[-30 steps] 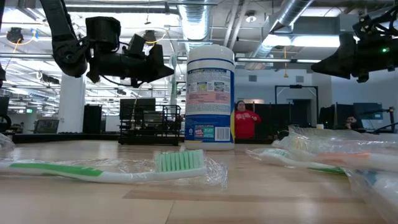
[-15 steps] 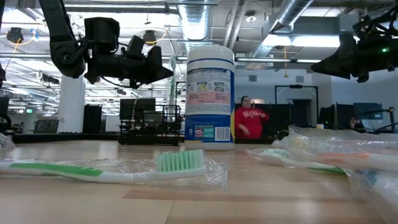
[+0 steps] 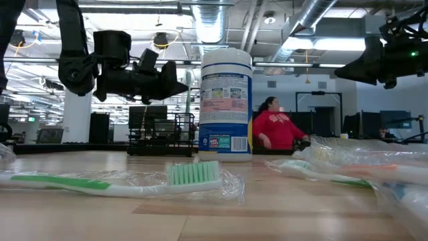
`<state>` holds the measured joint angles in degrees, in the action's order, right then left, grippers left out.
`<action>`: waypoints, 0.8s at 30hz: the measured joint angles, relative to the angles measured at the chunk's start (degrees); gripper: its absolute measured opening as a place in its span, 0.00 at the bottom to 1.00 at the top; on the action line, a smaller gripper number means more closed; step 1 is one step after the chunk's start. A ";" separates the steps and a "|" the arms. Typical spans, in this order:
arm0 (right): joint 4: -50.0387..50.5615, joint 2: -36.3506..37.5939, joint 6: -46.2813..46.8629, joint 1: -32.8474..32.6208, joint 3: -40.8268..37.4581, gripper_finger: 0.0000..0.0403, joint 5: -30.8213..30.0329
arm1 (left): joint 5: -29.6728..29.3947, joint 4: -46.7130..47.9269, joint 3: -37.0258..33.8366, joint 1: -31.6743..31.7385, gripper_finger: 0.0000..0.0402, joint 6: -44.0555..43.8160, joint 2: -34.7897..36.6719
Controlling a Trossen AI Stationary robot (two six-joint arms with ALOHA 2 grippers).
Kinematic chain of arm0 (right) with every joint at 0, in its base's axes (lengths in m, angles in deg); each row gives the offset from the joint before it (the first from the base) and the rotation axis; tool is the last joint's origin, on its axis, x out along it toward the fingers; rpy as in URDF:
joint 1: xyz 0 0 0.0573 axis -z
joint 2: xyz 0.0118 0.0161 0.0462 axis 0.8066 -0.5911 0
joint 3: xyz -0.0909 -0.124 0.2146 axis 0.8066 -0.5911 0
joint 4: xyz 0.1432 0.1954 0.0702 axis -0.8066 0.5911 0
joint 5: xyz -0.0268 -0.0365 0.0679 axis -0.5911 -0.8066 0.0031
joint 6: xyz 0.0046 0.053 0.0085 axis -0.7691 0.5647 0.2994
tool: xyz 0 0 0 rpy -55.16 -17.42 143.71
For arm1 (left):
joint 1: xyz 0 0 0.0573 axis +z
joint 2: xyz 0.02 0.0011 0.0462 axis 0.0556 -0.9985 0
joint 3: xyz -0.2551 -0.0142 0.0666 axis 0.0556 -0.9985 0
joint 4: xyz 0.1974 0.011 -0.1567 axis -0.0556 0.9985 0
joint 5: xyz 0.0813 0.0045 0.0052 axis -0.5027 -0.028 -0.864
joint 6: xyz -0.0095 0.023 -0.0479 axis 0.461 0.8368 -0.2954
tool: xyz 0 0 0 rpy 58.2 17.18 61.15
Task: Pick & Place toothbrushing station
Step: Put the top green toothbrush into the mesh organizer
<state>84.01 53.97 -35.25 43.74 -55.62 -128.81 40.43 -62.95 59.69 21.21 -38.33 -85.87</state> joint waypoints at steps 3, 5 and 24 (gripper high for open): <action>0.00 0.00 -0.02 0.00 0.00 0.17 0.00 | 0.00 -0.09 0.00 0.00 0.00 -0.02 -1.58; 0.00 0.00 0.00 0.00 0.00 0.17 -0.01 | 0.00 -0.23 0.00 0.00 0.00 -0.02 -2.65; 0.00 0.00 0.02 -0.02 0.00 0.17 0.00 | -0.75 -1.07 0.00 0.04 0.03 0.37 -3.14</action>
<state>84.01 53.97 -35.23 43.72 -55.62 -128.81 39.69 -64.02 59.69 21.26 -37.96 -89.01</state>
